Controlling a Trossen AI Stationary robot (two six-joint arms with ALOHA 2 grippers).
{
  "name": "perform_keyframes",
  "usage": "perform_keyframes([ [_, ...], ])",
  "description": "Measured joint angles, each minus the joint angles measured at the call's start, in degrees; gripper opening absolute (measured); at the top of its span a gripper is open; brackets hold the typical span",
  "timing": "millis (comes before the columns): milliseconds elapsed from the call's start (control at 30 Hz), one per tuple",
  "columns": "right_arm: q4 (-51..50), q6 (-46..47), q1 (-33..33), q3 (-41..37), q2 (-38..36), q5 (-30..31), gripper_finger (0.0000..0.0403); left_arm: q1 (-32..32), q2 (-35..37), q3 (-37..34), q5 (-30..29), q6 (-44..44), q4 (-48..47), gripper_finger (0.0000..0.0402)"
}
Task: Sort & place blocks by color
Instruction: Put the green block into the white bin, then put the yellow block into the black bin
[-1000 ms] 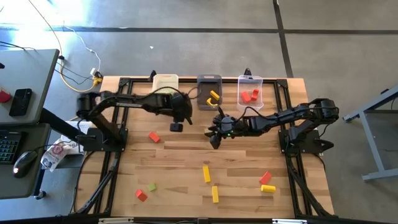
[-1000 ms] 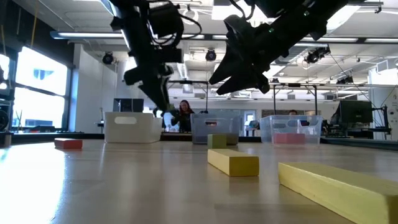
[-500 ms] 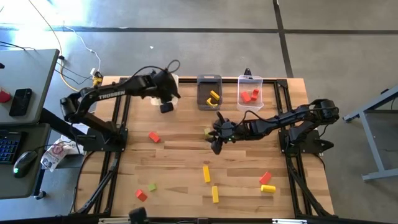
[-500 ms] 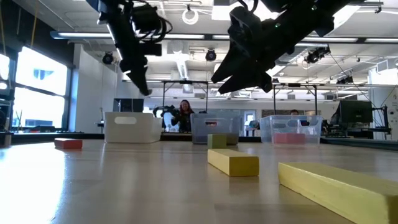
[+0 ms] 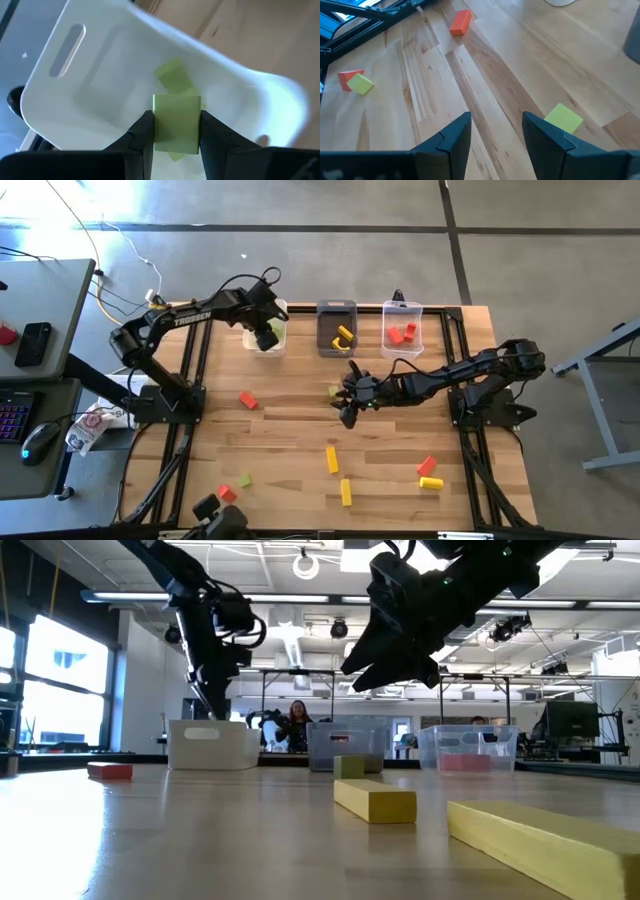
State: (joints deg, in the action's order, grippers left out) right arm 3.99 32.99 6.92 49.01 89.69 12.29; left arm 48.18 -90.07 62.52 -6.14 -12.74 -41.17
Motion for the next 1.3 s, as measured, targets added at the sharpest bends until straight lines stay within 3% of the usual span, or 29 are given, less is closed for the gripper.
perform_keyframes([
  [267, -0.02, 0.62, 0.0, 0.0, 0.0, 0.16, 0.0163, 1.71, -5.3, 0.0, -0.58, 1.47, 0.83, 0.0096],
  [533, 0.0, 1.29, 0.0, 0.0, 0.0, 0.16, 0.0163, 1.7, -7.07, 0.0, -0.84, 4.67, -0.4, 0.0169],
  [867, 0.0, 1.7, 0.0, 0.0, 0.0, 0.16, 0.0163, 1.68, -7.09, 0.0, -6.96, 5.69, -1.53, 0.0233],
  [1100, 0.06, 1.66, 0.59, 0.0, 0.0, 0.29, 0.0163, 1.16, -6.89, 0.0, -6.09, 4.64, -1.93, 0.0241],
  [1300, 0.06, 1.53, 2.63, 0.0, 0.0, 0.27, 0.0163, -0.48, -2.22, 0.0, -6.49, 4.24, -0.88, 0.0233],
])
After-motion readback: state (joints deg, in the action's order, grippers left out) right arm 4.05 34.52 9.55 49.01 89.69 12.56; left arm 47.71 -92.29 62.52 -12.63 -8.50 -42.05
